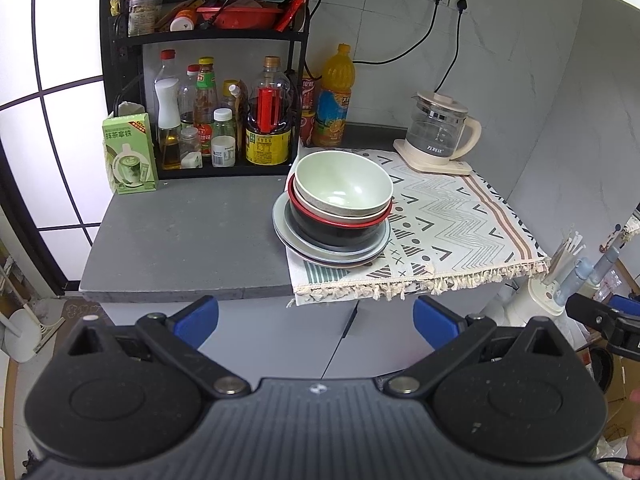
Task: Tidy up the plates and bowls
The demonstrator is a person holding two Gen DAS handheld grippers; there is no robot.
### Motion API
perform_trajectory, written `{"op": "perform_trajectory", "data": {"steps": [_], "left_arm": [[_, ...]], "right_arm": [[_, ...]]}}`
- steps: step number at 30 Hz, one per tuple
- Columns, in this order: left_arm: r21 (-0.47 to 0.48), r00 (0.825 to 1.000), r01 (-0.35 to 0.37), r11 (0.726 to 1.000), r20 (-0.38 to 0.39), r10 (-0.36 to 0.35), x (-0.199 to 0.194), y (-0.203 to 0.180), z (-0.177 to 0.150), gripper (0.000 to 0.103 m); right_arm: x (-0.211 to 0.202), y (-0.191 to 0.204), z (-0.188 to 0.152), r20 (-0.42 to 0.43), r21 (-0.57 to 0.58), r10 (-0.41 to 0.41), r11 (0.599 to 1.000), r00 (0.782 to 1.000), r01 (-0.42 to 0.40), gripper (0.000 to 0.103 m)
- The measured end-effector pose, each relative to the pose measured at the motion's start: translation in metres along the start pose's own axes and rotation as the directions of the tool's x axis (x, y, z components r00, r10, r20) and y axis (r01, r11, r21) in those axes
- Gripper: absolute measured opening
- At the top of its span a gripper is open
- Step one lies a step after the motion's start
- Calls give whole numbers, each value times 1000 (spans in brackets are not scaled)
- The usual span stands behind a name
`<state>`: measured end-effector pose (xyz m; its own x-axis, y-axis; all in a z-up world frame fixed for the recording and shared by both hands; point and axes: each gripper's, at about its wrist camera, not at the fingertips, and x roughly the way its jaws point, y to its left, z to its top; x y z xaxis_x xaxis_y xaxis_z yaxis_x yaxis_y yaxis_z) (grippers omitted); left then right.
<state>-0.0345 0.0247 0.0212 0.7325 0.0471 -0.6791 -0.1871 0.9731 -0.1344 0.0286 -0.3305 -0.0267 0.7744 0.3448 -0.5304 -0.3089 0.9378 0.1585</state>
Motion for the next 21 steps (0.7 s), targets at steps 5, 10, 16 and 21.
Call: {"op": "perform_trajectory", "data": {"steps": [5, 10, 16, 21], "left_arm": [[-5, 1000, -4, 1000, -6, 3, 2, 1, 2, 102], [-2, 1000, -1, 1000, -8, 1, 2, 0, 1, 102], [1, 1000, 0, 1000, -9, 0, 3, -4, 1, 102], [4, 1000, 1, 1000, -8, -1, 3, -8, 2, 102]], "right_arm": [[2, 0, 1, -6, 5, 2, 1000, 1000, -2, 103], [2, 0, 1, -10, 6, 0, 1000, 1000, 0, 103], [4, -2, 1, -19, 6, 0, 1000, 1000, 0, 103], [6, -2, 1, -23, 4, 5, 1000, 1000, -5, 103]]}}
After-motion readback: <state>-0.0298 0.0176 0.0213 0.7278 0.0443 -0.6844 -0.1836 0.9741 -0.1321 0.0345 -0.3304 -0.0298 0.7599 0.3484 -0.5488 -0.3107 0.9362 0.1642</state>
